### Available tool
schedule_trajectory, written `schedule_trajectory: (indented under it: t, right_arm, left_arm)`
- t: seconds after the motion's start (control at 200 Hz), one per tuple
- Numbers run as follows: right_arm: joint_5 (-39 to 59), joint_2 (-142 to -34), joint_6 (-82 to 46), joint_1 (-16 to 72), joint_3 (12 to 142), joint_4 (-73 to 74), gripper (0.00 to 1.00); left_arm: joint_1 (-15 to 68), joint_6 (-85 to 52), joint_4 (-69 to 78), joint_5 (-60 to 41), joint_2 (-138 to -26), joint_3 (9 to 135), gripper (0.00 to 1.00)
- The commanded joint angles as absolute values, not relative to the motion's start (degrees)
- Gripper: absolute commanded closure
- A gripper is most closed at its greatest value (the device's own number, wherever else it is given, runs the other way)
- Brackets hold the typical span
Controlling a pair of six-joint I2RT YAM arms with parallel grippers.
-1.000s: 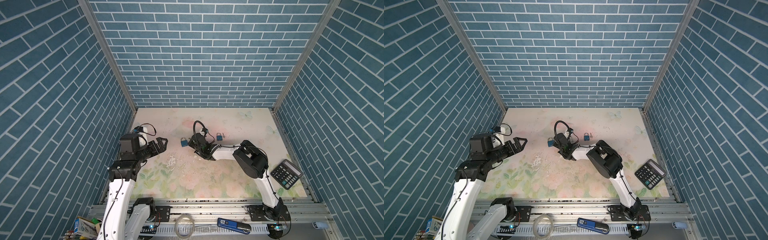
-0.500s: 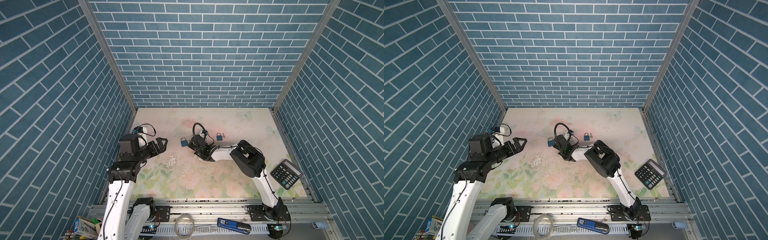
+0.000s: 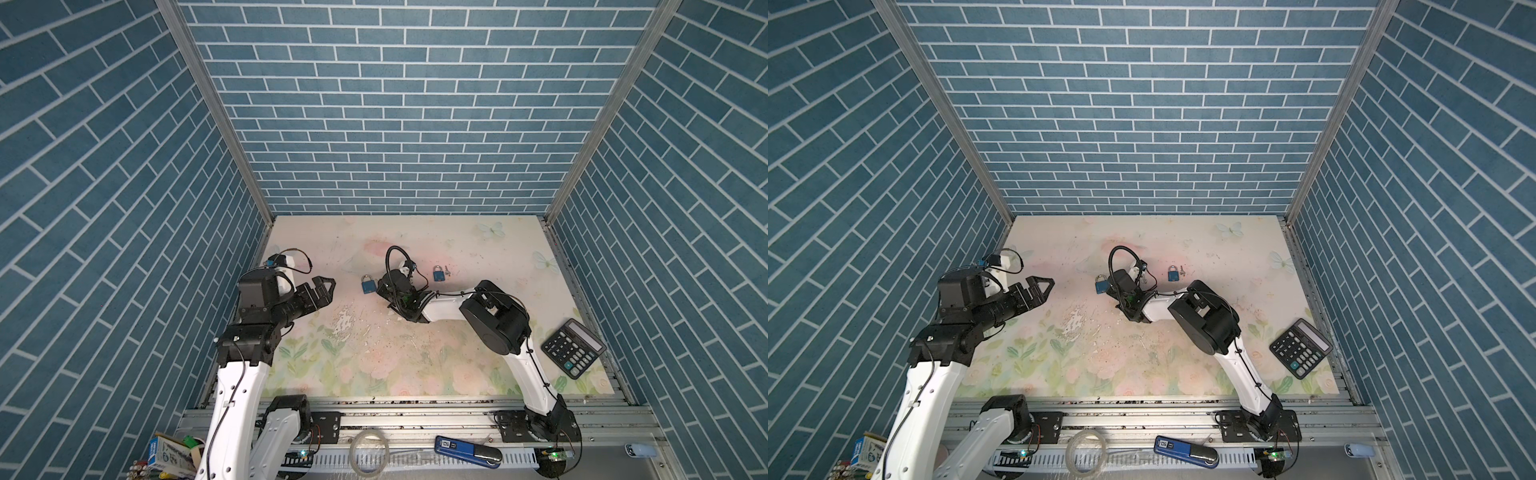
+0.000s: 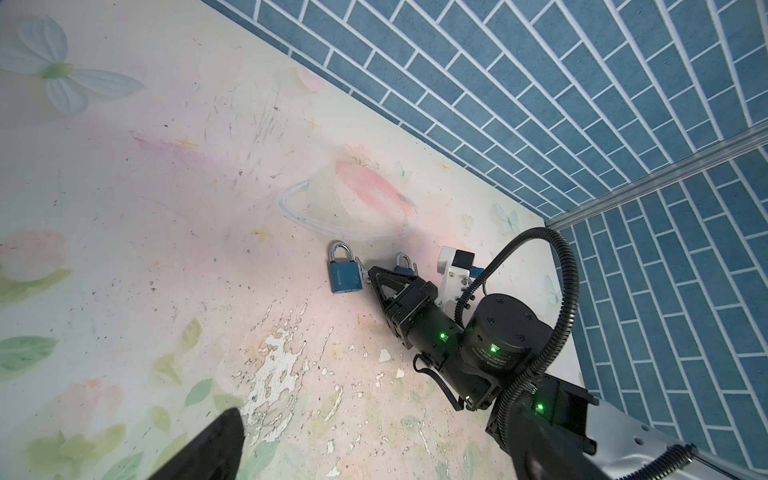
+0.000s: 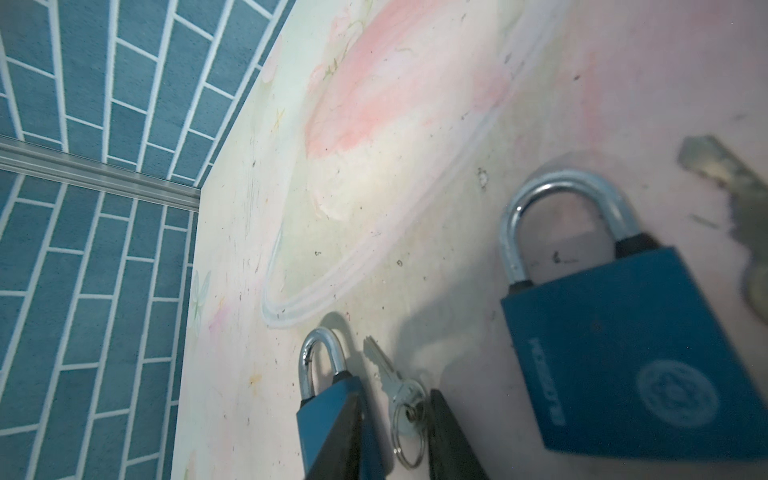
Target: Lock with the key
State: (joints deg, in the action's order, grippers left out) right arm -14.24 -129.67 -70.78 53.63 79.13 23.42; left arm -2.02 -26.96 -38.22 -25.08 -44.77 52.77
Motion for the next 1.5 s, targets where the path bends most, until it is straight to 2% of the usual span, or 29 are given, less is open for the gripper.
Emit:
schedule_trajectory:
  t: [0.0, 0.33, 0.415, 0.58, 0.87, 0.93, 1.0, 1.07, 1.21, 1.225, 1.36, 1.495]
  right_arm:
    - [-15.14, -131.21, -72.6, 53.88, 80.48, 22.22, 0.7]
    - [-17.72, -129.62, -71.43, 53.96, 82.55, 15.43, 0.61]
    - [-18.53, -128.24, -69.97, 54.01, 83.45, 11.28, 0.54]
    - [-19.14, -126.03, -66.24, 54.19, 88.74, -1.02, 0.54]
    - [-21.19, -115.62, -57.4, 56.15, 93.51, -14.61, 0.52]
    - [-20.92, -113.53, -54.67, 56.12, 94.69, -18.04, 0.29]
    - [-21.66, -110.76, -51.04, 55.89, 95.86, -22.06, 0.25]
    - [-23.48, -107.09, -47.36, 55.4, 95.31, -24.62, 0.07]
    - [-28.34, -98.37, -43.74, 52.85, 90.04, -27.46, 0.06]
    - [-28.57, -97.25, -43.5, 52.39, 89.13, -27.43, 0.03]
    - [-28.49, -86.34, -38.15, 47.53, 78.13, -23.51, 0.01]
    - [-28.35, -75.51, -34.28, 42.83, 68.6, -22.89, 0.01]
  left_arm:
    - [-2.37, -25.83, -39.24, -25.0, -44.19, 52.65, 0.0]
    - [-2.38, -24.79, -41.26, -23.67, -44.21, 53.7, 0.0]
    - [-2.37, -24.51, -41.71, -22.38, -44.25, 54.05, 0.0]
    - [-2.37, -23.75, -41.79, -20.34, -44.03, 54.56, 0.0]
    - [-2.35, -21.31, -43.51, -14.21, -45.67, 59.1, 0.0]
    - [-2.37, -21.08, -44.0, -13.45, -46.75, 61.0, 0.01]
    - [-2.37, -21.02, -44.52, -11.58, -47.93, 62.83, 0.0]
    - [-2.37, -20.66, -44.28, -9.95, -48.81, 63.88, 0.01]
    - [-2.37, -21.25, -40.3, -6.81, -47.97, 61.63, 0.0]
    - [-2.37, -21.31, -39.49, -6.71, -47.61, 60.79, 0.01]
    - [-2.4, -23.22, -27.7, -4.2, -42.61, 50.86, 0.0]
    - [-2.35, -23.93, -25.66, -0.9, -43.06, 48.14, 0.0]
